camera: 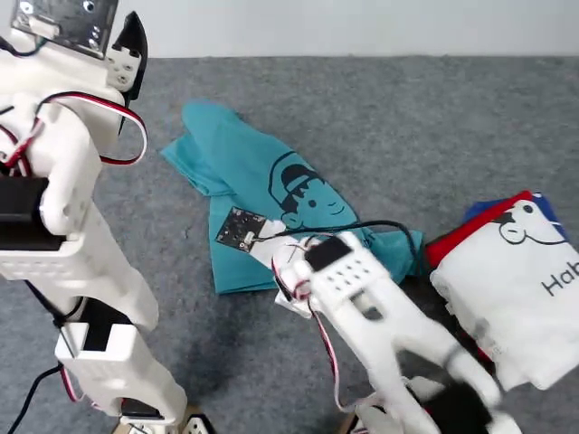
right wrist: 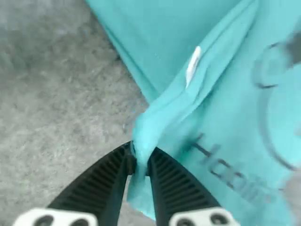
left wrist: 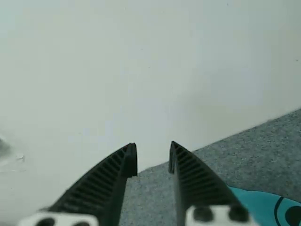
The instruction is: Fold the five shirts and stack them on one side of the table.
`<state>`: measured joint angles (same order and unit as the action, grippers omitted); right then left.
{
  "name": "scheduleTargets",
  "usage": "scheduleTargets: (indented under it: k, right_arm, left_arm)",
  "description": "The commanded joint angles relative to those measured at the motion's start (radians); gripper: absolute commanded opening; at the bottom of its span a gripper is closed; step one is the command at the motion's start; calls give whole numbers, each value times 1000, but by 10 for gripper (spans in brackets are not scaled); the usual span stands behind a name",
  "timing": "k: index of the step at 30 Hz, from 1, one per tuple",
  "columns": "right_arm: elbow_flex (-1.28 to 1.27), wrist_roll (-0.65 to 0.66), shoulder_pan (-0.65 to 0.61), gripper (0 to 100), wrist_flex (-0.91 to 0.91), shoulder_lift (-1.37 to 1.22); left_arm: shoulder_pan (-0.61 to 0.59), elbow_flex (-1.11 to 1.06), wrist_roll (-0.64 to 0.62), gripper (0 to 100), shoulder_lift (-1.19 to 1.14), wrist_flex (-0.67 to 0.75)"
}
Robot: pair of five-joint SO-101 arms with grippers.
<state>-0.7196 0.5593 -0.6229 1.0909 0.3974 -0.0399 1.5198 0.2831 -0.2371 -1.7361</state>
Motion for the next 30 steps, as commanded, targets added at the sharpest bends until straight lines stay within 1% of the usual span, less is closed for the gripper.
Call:
scheduleTargets:
  k: [1, 4, 6, 9, 11, 14, 17, 20, 22, 24, 25, 28, 30]
  right_arm:
    - [31, 37, 10, 10, 31, 234]
    - [31, 29, 79, 10, -41, 331]
    - [31, 23, 174, 10, -128, 329]
    - [32, -41, 318, 10, -292, 265]
    - [49, -66, 380, 10, -386, 196]
    - [149, -69, 418, 10, -430, 44]
    - [319, -71, 433, 10, -437, -145]
    - [549, -71, 458, 10, -437, -360]
    - [724, -86, 476, 10, -424, -512]
    - [905, -127, 501, 10, -398, -662]
    - [997, -141, 510, 10, -374, -733]
    - [1277, -150, 527, 10, -263, -949]
    - [1456, -164, 536, 10, -197, -1086]
  left_arm:
    - [2, -5, -12, 118, 29, -21]
    - [2, -5, -12, 118, 29, -21]
    - [2, -5, -12, 118, 29, -21]
    - [3, -5, -12, 118, 26, -21]
    - [3, -5, -12, 118, 25, -21]
    - [3, -7, -12, 118, 25, -21]
    - [3, -7, -12, 118, 25, -21]
    - [5, -24, -14, 118, 23, -21]
    - [11, -104, -14, 118, 23, -21]
    - [15, -239, -15, 118, 23, -21]
    - [15, -318, -23, 118, 23, -20]
    - [28, -584, -97, 118, 23, -18]
    - [38, -777, -107, 118, 23, -18]
